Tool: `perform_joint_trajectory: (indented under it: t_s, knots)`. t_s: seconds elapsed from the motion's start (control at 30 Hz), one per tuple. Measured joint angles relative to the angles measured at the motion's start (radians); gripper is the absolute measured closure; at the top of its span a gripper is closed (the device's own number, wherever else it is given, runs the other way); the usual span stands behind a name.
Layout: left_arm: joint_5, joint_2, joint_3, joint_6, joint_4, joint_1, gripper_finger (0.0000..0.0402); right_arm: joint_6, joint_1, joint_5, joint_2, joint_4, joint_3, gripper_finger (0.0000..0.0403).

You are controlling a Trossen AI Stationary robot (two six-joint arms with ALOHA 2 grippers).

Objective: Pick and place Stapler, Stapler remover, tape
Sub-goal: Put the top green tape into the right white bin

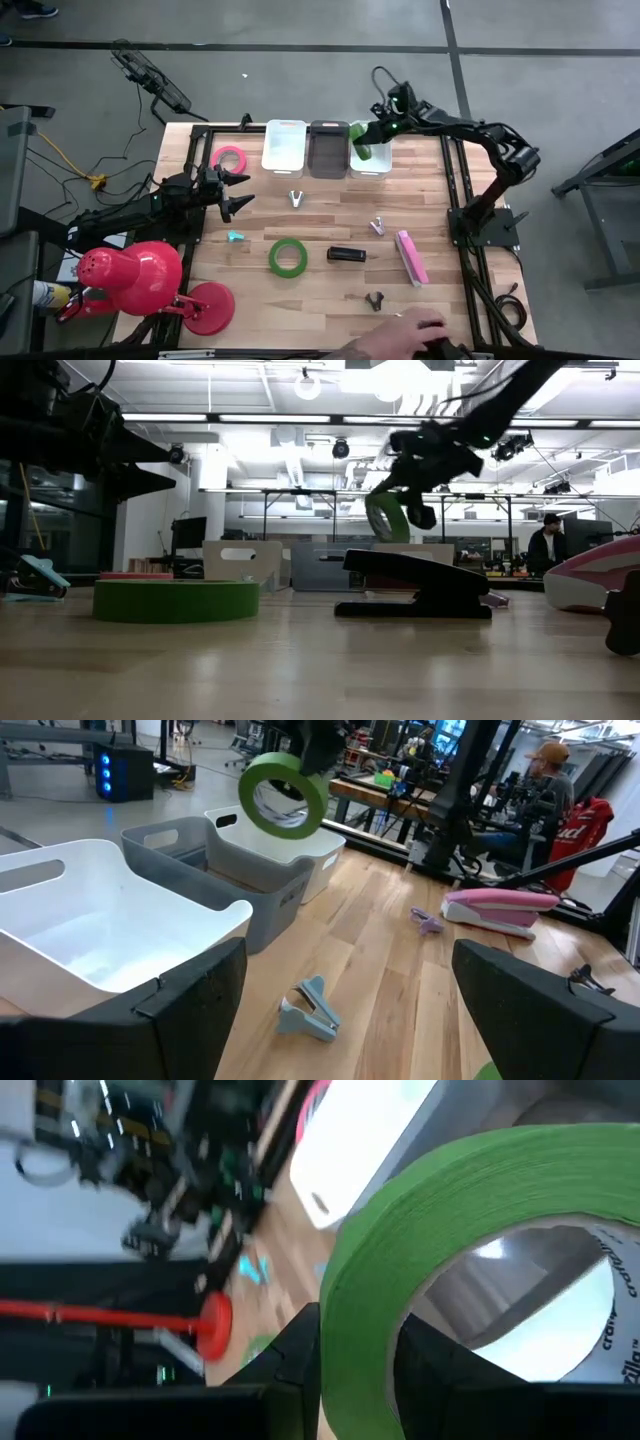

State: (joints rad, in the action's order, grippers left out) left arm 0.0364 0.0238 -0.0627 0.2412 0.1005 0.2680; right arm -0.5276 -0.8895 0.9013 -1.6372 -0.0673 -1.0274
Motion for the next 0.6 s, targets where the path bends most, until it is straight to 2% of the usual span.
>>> perform_joint_trajectory:
  t_s: [0.13,0.4,0.6]
  knots:
    - [0.000,0.000,0.000,0.000,0.000,0.000,0.0053,-0.124,-0.039,-0.003,0.054,0.220,0.131,0.0324]
    - [0.000,0.000,0.000,0.000,0.000,0.000,0.0053,-0.341,-0.110,0.061,0.121,0.645,0.395,0.0324]
    - [0.000,0.000,0.000,0.000,0.000,0.000,0.0053,-0.411,-0.177,0.127,0.123,0.831,0.524,0.0324]
